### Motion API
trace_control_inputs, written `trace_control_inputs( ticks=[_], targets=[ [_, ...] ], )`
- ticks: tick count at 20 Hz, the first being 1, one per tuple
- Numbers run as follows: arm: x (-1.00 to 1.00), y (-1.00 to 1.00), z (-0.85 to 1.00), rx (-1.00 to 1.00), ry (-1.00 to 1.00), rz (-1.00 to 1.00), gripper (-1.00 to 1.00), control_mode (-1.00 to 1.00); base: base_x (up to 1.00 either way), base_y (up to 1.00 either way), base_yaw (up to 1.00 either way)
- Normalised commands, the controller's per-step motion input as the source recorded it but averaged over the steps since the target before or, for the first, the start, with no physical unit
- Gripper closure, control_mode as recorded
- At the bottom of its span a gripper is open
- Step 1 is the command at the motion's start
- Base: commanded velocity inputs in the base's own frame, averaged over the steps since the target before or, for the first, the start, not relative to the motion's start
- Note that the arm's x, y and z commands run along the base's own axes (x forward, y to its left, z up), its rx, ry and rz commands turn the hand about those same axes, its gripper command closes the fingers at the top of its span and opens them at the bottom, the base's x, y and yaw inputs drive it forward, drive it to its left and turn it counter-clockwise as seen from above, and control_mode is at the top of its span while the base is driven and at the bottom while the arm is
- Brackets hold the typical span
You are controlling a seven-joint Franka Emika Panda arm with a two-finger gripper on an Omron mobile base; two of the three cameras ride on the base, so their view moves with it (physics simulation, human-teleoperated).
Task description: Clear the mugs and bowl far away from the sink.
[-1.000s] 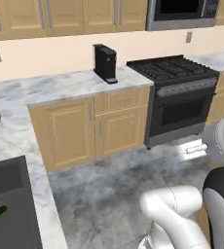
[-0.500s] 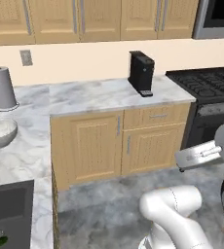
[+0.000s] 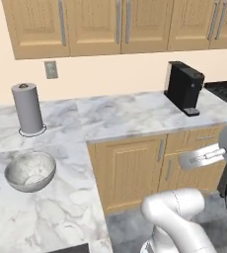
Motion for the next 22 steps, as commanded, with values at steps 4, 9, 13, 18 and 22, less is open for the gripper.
trace_control_inputs(
  ticks=[4,9,13,18,22],
  targets=[
    [0.00,0.00,0.00,0.00,0.00,0.00,-1.00,1.00,1.00,0.76,0.05],
    [0.00,0.00,0.00,0.00,0.00,0.00,-1.00,1.00,0.98,0.57,0.36],
    [0.00,0.00,0.00,0.00,0.00,0.00,-1.00,1.00,0.80,0.60,0.63],
    [0.00,0.00,0.00,0.00,0.00,0.00,-1.00,1.00,0.67,0.25,0.76],
    [0.00,0.00,0.00,0.00,0.00,0.00,-1.00,1.00,0.78,0.11,0.76]
  ],
)
